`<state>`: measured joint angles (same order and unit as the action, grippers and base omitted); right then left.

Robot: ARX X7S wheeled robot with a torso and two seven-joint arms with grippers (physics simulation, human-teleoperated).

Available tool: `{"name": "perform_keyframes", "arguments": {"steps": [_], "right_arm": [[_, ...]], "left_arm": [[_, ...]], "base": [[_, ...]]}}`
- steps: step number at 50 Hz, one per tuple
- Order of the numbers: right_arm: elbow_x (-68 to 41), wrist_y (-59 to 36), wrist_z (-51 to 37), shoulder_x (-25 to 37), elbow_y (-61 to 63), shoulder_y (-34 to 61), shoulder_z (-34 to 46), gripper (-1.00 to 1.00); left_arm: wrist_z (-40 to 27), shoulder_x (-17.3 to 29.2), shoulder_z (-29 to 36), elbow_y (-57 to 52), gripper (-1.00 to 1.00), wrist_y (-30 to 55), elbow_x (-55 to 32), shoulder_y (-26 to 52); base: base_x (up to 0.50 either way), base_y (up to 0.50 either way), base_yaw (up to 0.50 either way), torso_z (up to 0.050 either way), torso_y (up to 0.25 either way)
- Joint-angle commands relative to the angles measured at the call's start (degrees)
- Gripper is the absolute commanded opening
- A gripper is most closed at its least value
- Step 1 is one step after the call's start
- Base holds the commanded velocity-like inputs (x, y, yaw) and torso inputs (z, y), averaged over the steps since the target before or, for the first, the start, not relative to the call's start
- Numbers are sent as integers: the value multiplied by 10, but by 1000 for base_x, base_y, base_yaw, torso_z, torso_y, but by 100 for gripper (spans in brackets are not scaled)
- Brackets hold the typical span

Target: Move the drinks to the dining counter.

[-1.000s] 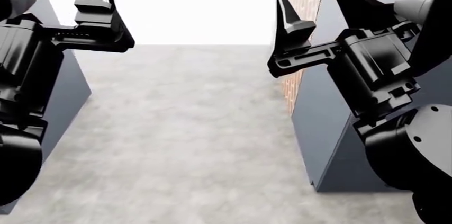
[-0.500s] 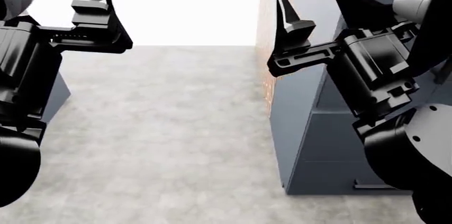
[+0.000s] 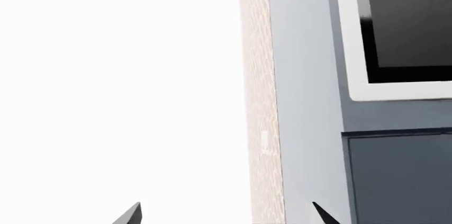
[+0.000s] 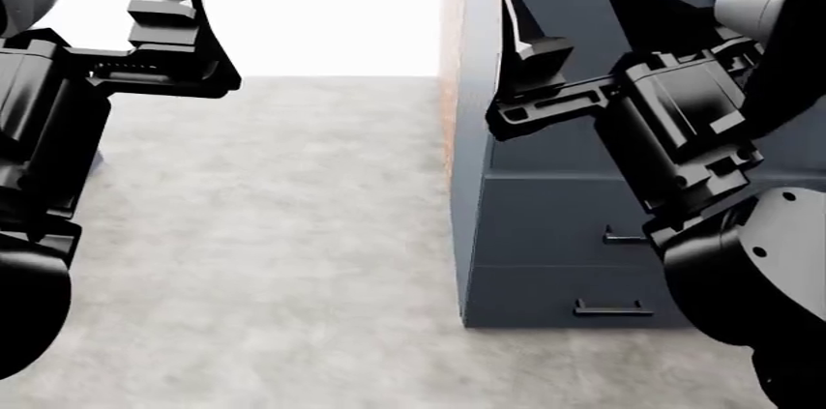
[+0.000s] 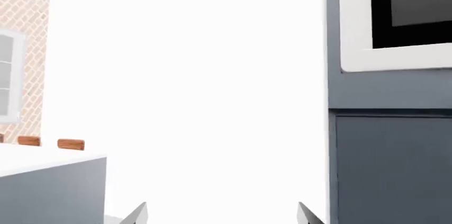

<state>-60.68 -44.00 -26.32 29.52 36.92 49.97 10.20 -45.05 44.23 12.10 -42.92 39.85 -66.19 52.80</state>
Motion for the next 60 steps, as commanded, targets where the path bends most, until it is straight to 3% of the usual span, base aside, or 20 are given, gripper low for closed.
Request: {"name": "perform_keyframes", "arguments": {"steps": [1,60], "right_arm": [[-1,2,1,-1,-2,2,3,100],[1,10,1,7,-3,0,12,100]], "left_arm": [[0,1,1,0,100,-1,0,0],[3,3,7,2,100,-8,5,-6]], "base": [[-256,-501,0,0,0],[-39,-500,0,0,0]]}}
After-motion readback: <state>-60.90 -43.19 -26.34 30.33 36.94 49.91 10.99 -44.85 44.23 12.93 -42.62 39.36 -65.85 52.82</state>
